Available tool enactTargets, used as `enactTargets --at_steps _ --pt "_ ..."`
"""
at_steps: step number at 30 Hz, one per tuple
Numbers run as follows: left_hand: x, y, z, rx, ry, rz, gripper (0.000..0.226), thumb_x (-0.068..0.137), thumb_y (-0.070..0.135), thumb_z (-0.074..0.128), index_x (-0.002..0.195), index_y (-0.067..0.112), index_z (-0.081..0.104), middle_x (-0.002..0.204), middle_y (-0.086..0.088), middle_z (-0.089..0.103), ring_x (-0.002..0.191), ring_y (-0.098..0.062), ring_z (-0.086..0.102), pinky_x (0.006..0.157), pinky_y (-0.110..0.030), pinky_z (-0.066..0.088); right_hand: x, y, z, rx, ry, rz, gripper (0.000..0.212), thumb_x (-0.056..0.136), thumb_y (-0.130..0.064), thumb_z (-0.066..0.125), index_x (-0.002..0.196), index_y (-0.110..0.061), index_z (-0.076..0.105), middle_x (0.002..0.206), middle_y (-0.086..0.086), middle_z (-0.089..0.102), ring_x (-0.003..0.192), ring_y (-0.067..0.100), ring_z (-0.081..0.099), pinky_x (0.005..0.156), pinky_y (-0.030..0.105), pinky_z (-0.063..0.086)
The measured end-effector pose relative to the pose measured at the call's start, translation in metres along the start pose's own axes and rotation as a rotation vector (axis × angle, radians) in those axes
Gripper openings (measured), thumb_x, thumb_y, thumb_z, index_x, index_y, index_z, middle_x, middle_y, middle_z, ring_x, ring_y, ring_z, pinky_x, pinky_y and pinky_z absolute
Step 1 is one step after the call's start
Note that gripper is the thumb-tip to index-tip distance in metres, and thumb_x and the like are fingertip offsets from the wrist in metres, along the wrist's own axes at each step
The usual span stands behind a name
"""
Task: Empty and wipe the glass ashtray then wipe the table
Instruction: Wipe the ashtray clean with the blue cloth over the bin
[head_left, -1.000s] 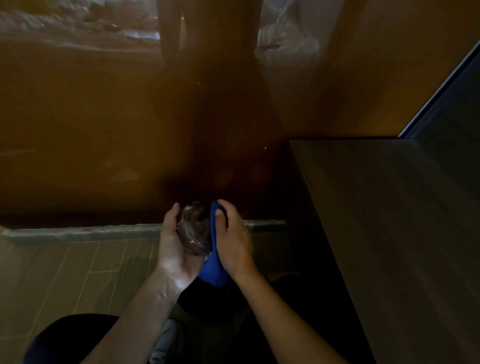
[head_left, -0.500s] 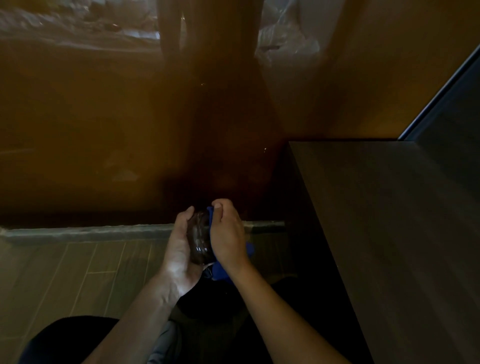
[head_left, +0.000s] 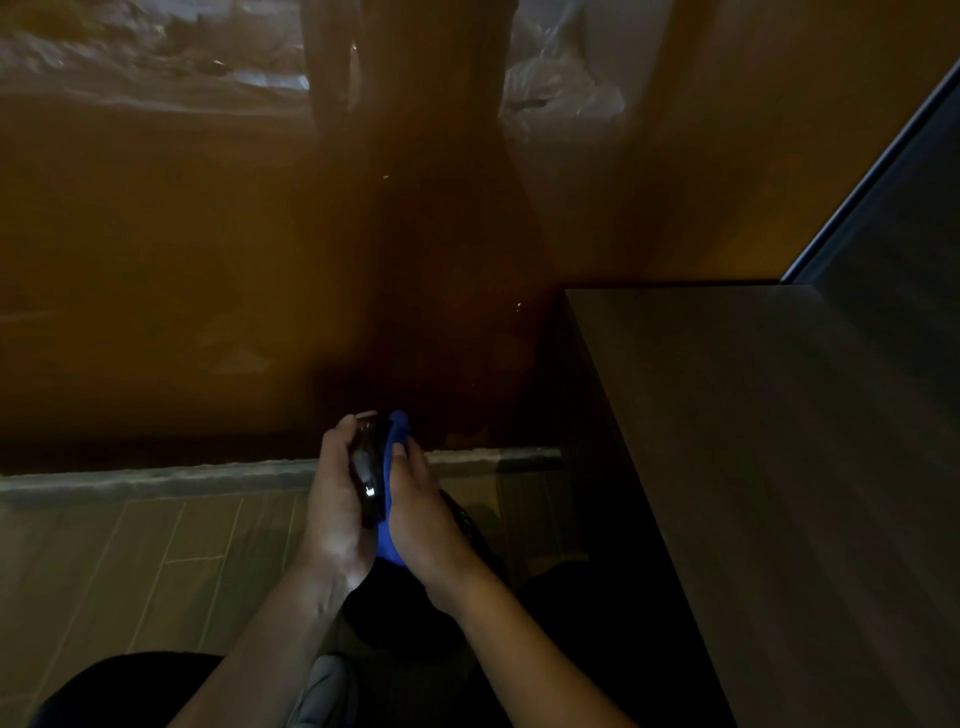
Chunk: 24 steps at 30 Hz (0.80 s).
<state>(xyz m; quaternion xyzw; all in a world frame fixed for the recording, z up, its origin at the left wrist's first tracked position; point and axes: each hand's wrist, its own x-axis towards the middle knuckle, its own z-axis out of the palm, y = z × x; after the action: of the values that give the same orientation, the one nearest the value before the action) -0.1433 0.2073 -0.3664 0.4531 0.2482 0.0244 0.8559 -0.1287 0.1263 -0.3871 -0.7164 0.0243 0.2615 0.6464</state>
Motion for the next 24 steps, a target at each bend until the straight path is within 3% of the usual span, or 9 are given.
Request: enactTargets --at_steps 3,6,9,12,15,17,18,22,24 --pt "0.002 -0.004 -0.001 0.043 -0.019 0.011 0.046 0.104 0.057 0.044 0.103 0.027 0.079 0.098 -0.010 0.072 0.088 -0.022 0.070 0.086 -0.041 0.053 -0.010 0.006 0.001 -0.009 -0.050 -0.075 0.059 0.097 -0.070 0.025 0.154 -0.056 0.020 0.161 -0.012 0.036 0.145 0.012 0.039 0.120 0.046 0.033" --pt "0.004 -0.008 0.002 0.159 -0.031 0.058 0.048 0.107 0.053 0.040 0.109 0.019 0.073 0.094 -0.015 0.065 0.076 -0.019 0.067 0.076 -0.037 0.053 -0.021 0.011 0.000 -0.093 -0.015 -0.186 0.054 0.104 -0.061 0.024 0.157 -0.052 0.018 0.161 -0.017 0.035 0.144 0.003 0.039 0.118 0.035 0.037" --pt "-0.004 -0.011 0.005 0.168 -0.074 -0.002 0.055 0.109 0.053 0.035 0.088 0.019 0.074 0.072 -0.006 0.067 0.065 -0.016 0.069 0.071 -0.034 0.054 -0.026 0.013 -0.003 -0.167 0.032 -0.238 0.053 0.105 -0.059 0.025 0.157 -0.053 0.016 0.163 -0.020 0.031 0.148 0.003 0.032 0.121 0.038 0.033" --pt "-0.002 -0.022 0.005 0.165 -0.091 -0.028 0.041 0.113 0.040 0.031 0.107 0.019 0.065 0.085 0.008 0.072 0.080 -0.003 0.068 0.075 -0.022 0.054 -0.018 0.002 -0.007 -0.250 0.050 -0.319 0.049 0.107 -0.052 0.029 0.155 -0.051 0.022 0.164 -0.028 0.020 0.152 -0.004 0.015 0.126 0.035 0.020" --pt "-0.004 -0.022 0.009 0.129 -0.062 -0.058 0.033 0.114 0.040 0.029 0.114 0.026 0.059 0.105 0.013 0.064 0.090 0.000 0.065 0.079 -0.019 0.054 -0.007 -0.013 -0.012 -0.267 0.086 -0.341 0.038 0.103 -0.045 0.039 0.140 -0.046 0.049 0.148 -0.023 0.044 0.141 0.003 0.037 0.119 0.038 0.034" --pt "-0.012 -0.017 0.016 0.056 -0.067 -0.079 0.040 0.111 0.045 0.034 0.116 0.020 0.066 0.117 -0.005 0.069 0.106 -0.014 0.067 0.104 -0.036 0.052 0.001 -0.021 -0.011 -0.254 0.123 -0.284 0.025 0.099 -0.044 0.044 0.119 -0.043 0.059 0.127 -0.018 0.054 0.122 0.008 0.051 0.107 0.042 0.045" --pt "-0.014 -0.016 0.019 0.033 -0.065 -0.081 0.043 0.111 0.044 0.035 0.117 0.015 0.067 0.121 -0.015 0.066 0.112 -0.022 0.064 0.113 -0.043 0.044 0.006 -0.023 -0.011 -0.246 0.145 -0.234 0.021 0.098 -0.044 0.045 0.111 -0.043 0.061 0.120 -0.015 0.055 0.115 0.011 0.054 0.103 0.043 0.047" --pt "-0.014 -0.019 0.019 0.110 -0.037 -0.094 0.047 0.110 0.048 0.037 0.125 0.016 0.068 0.125 -0.013 0.071 0.119 -0.025 0.067 0.114 -0.048 0.046 0.014 -0.039 -0.016 -0.062 0.157 -0.001 0.018 0.101 -0.033 0.049 0.101 -0.028 0.067 0.106 0.002 0.066 0.095 0.018 0.066 0.084 0.038 0.057" --pt "-0.012 -0.020 0.013 0.173 -0.017 -0.082 0.047 0.108 0.051 0.042 0.132 0.022 0.070 0.125 -0.011 0.077 0.122 -0.024 0.070 0.115 -0.053 0.046 0.017 -0.044 -0.022 0.075 0.141 0.125 0.018 0.101 -0.026 0.052 0.102 -0.023 0.070 0.104 0.010 0.072 0.095 0.023 0.071 0.082 0.040 0.058"
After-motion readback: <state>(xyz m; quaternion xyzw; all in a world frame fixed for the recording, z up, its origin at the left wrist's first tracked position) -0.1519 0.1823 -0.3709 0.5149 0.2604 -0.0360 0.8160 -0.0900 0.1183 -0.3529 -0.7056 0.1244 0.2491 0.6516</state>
